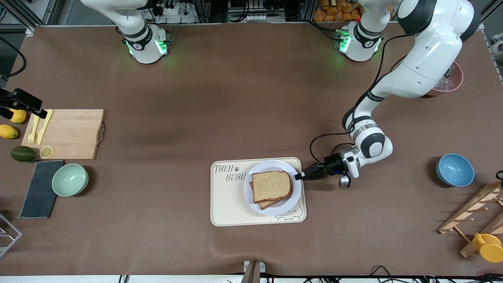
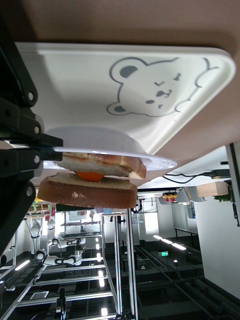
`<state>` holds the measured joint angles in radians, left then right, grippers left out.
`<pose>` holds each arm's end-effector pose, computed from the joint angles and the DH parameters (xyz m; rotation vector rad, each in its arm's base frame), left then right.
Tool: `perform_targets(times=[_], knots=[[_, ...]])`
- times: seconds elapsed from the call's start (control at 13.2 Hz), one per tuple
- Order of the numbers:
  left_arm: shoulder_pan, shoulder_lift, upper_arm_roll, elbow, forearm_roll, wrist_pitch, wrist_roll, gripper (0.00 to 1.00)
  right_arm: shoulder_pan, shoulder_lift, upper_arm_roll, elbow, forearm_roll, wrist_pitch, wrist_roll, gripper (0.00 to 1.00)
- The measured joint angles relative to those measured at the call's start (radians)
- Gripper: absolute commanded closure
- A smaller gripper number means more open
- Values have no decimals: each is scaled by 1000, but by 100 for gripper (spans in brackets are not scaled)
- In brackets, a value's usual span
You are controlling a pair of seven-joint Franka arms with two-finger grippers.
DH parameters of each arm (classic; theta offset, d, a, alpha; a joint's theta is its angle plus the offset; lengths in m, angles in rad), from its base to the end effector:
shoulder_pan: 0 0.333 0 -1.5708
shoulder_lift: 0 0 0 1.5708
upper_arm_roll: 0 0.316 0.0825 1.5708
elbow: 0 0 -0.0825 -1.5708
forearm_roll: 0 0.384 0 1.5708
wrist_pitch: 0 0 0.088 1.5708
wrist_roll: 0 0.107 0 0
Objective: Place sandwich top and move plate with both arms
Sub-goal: 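Slide the plate with the left gripper onto the bear tray, then open the left gripper and release the plate on the tray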
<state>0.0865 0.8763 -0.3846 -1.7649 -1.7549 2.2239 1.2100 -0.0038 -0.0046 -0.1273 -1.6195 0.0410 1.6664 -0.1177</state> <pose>0.6061 -0.2055 0.1020 1.7750 0.1793 0.2799 0.5574 -0.0696 0.6126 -3.1055 0.0253 -0.0873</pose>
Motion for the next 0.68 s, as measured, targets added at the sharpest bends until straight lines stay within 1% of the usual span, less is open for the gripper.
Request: perform_targets(times=[0.23, 0.68], knots=[[-9, 28, 0, 32, 0, 3, 0, 100, -1, 3, 0, 0, 0, 0, 0, 0], [-45, 51, 0, 38, 0, 6, 0, 100, -1, 4, 0, 0, 0, 0, 0, 0]])
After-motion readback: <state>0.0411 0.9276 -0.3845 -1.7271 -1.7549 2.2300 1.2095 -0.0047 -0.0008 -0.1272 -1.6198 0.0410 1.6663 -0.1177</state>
